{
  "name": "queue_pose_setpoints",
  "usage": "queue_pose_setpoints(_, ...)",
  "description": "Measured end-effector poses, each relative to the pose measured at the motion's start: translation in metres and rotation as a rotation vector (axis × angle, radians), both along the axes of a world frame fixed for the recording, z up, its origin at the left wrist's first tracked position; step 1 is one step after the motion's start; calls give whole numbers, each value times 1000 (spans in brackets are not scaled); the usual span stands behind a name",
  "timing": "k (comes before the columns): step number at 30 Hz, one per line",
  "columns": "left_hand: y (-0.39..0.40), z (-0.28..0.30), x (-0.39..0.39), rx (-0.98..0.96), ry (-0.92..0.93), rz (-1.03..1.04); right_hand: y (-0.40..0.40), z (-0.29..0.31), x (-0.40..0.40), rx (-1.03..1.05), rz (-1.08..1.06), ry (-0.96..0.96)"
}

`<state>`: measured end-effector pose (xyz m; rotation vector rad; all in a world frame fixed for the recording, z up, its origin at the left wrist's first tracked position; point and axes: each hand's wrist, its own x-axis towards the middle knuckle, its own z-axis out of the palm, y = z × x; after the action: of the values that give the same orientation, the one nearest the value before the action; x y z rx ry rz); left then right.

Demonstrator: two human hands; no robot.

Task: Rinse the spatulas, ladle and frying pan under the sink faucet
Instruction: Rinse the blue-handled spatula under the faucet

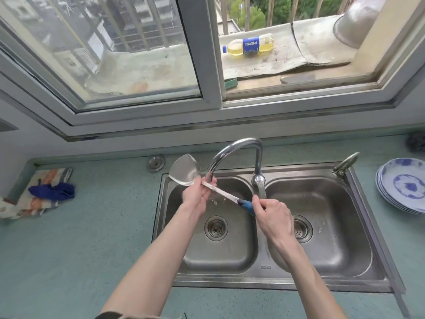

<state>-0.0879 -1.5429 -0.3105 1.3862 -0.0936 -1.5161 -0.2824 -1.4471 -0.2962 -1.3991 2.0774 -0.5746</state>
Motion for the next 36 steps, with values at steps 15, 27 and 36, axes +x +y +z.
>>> queue_pose_setpoints(15, 14, -13, -10, -68, 6, -269, 1, -3, 40, -11, -118, -30)
queue_pose_setpoints(27, 15, -12, 18, -112, 0, -389, -11, -3, 87, -19, -195, -17)
queue_pose_setpoints(36, 25, -18, 23, -110, 5, -379, -16, -8, 91, -56, -184, 6)
